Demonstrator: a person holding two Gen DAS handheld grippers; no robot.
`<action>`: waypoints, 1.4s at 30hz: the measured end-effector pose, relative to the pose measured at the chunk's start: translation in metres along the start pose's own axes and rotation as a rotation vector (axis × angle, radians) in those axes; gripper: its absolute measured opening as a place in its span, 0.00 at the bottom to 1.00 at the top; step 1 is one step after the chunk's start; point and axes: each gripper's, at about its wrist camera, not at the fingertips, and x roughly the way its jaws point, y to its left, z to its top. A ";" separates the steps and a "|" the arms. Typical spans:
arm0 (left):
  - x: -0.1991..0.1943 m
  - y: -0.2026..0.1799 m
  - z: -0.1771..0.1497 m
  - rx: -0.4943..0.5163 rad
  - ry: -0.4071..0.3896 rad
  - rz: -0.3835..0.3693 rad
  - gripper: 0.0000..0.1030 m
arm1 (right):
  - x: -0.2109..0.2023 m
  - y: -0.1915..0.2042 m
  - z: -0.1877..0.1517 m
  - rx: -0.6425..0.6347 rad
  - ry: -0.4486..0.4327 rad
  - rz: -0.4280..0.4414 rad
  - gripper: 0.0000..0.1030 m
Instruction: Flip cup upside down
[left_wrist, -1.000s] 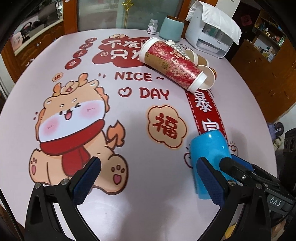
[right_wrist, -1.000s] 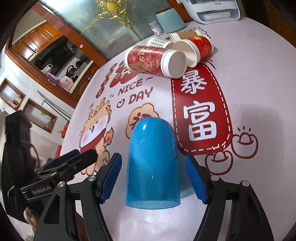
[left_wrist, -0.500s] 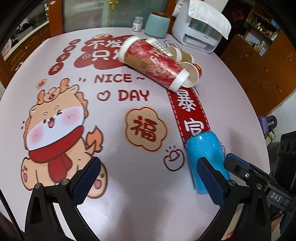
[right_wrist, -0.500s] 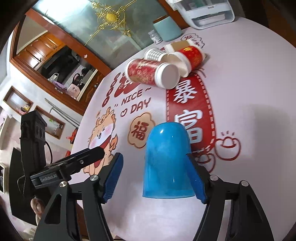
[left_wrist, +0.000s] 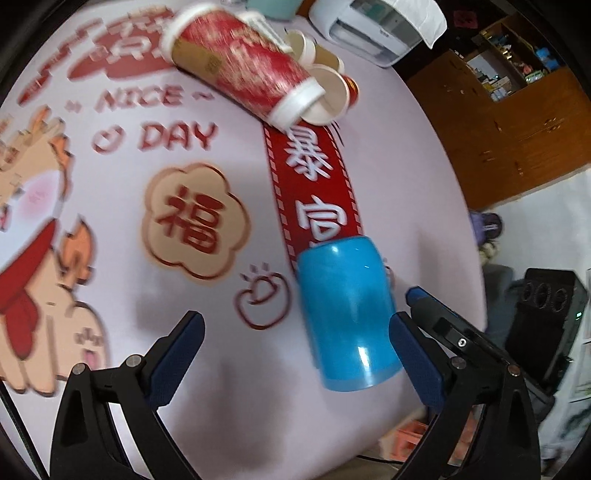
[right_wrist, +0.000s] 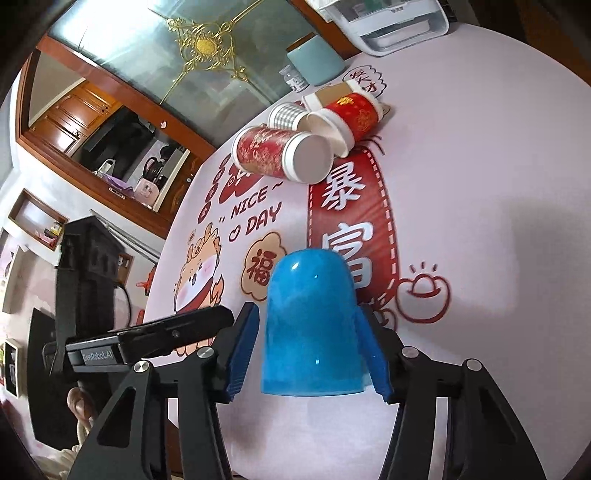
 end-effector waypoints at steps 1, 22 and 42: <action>0.004 0.000 0.000 -0.010 0.013 -0.015 0.96 | -0.002 -0.003 0.001 0.003 -0.004 -0.004 0.54; 0.066 -0.035 0.014 -0.056 0.182 -0.102 0.77 | 0.004 -0.044 0.001 -0.024 0.040 -0.156 0.27; 0.035 -0.065 0.001 0.108 -0.005 0.066 0.66 | 0.000 -0.039 0.002 -0.036 0.021 -0.115 0.27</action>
